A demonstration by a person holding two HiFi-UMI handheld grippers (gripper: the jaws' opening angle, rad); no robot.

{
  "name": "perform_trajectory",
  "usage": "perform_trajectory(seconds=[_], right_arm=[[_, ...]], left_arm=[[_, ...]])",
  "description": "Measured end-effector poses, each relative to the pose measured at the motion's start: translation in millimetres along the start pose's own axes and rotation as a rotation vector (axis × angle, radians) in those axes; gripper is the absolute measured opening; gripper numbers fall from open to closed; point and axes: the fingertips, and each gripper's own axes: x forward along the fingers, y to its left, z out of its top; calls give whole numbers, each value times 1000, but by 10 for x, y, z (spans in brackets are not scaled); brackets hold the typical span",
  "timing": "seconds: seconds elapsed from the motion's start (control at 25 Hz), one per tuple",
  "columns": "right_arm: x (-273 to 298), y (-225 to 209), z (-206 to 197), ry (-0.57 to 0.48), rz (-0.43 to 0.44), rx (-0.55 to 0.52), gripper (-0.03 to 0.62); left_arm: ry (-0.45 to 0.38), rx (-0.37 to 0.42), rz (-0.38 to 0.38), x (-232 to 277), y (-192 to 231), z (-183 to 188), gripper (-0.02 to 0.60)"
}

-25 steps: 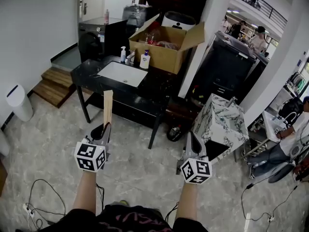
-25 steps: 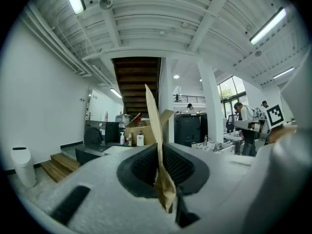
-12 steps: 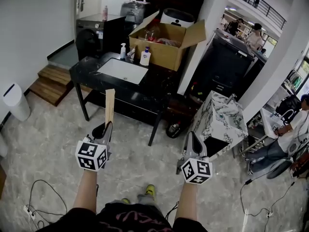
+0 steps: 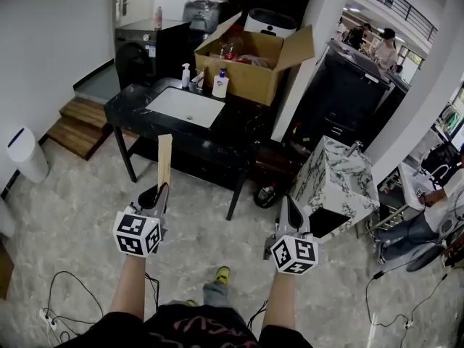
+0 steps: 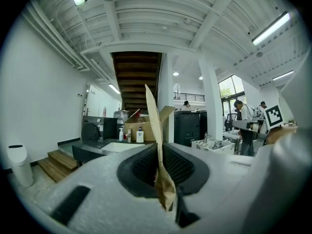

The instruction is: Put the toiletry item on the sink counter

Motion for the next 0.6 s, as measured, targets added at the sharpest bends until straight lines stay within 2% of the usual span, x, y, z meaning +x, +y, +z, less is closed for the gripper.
perform_trajectory(seconds=[0.36, 0.6], right_arm=[[634, -472, -29, -10, -15, 30, 3], [1146, -825, -164, -3, -11, 57, 3]], left_arm=[[13, 6, 8, 741, 29, 86, 29], [35, -7, 30, 1324, 103, 15, 29]])
